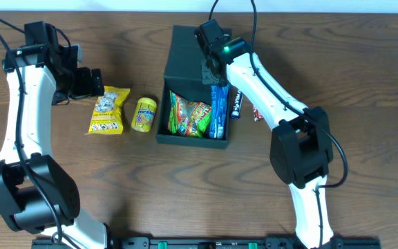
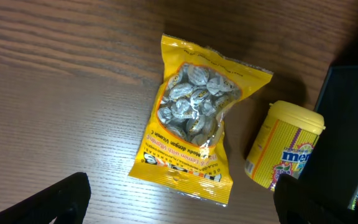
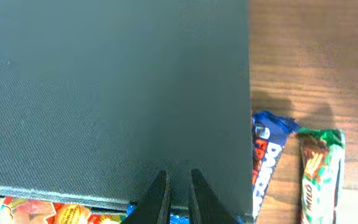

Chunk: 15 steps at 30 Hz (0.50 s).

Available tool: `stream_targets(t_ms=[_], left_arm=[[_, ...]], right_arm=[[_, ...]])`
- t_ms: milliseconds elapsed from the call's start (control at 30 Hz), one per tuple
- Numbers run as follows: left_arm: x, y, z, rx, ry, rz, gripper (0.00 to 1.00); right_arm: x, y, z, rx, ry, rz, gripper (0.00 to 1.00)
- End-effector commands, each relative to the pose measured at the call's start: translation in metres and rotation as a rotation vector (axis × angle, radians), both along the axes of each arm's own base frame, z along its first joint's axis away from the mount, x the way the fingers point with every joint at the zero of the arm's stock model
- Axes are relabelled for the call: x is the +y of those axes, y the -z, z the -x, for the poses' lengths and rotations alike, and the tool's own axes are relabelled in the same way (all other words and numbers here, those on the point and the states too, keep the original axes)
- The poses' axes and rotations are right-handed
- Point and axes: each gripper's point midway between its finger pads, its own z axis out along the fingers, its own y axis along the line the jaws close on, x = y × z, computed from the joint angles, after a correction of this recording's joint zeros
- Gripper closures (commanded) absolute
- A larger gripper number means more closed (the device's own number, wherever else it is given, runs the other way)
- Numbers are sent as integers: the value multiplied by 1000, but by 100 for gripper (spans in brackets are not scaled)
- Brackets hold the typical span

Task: Pack container
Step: 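Place the blue bar into the box with right gripper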

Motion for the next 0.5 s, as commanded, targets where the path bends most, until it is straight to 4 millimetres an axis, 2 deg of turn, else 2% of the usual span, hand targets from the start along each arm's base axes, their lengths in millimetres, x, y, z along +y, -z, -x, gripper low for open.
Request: stream_targets(t_ms=[0, 100, 200, 267, 333, 467], left_arm=[[0, -10, -2, -30, 20, -8, 5], [0, -10, -2, -30, 20, -8, 5], [0, -10, -2, -30, 20, -8, 5], [0, -10, -2, -30, 20, -8, 5], [0, -10, -2, -30, 20, -8, 5], [0, -11, -2, -31, 20, -8, 5]], right_arm=[[-1, 7, 7, 36, -21, 15, 89], [0, -6, 5, 14, -20, 3, 95], [2, -37, 6, -17, -25, -14, 98], [3, -49, 11, -18, -32, -24, 98], [4, -52, 18, -1, -31, -28, 99], [1, -39, 36, 83, -3, -27, 99]])
